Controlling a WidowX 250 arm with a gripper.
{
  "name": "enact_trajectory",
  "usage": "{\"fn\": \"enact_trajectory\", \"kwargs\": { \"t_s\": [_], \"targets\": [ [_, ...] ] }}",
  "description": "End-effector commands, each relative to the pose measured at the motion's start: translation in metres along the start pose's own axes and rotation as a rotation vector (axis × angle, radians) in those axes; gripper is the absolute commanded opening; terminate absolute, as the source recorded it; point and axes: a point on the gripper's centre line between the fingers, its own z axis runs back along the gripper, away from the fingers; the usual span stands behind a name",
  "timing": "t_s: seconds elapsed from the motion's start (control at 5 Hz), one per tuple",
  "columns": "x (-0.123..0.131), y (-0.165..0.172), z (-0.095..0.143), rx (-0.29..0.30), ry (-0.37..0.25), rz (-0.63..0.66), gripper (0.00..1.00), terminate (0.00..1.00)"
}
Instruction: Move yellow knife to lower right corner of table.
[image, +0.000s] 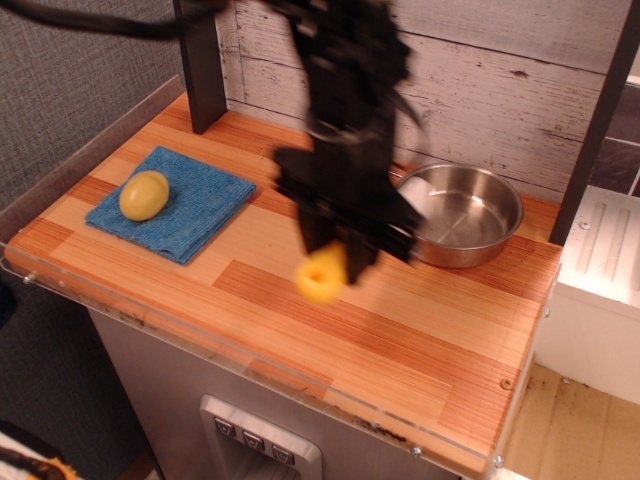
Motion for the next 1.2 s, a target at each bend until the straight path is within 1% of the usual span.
{"fn": "enact_trajectory", "kwargs": {
  "t_s": [0.0, 0.2, 0.4, 0.6, 0.8, 1.0],
  "targets": [
    [0.013, -0.035, -0.025, -0.039, 0.002, 0.093, 0.00, 0.00],
    [0.009, -0.038, -0.036, -0.049, 0.002, 0.157, 0.00, 0.00],
    [0.007, -0.038, -0.044, -0.050, 0.013, 0.188, 0.00, 0.00],
    [0.001, -0.039, -0.044, -0.016, -0.038, 0.251, 0.00, 0.00],
    [-0.008, -0.039, -0.040, 0.021, -0.084, 0.267, 0.00, 0.00],
    [-0.015, -0.039, -0.044, 0.018, -0.067, 0.266, 0.00, 0.00]
  ]
}}
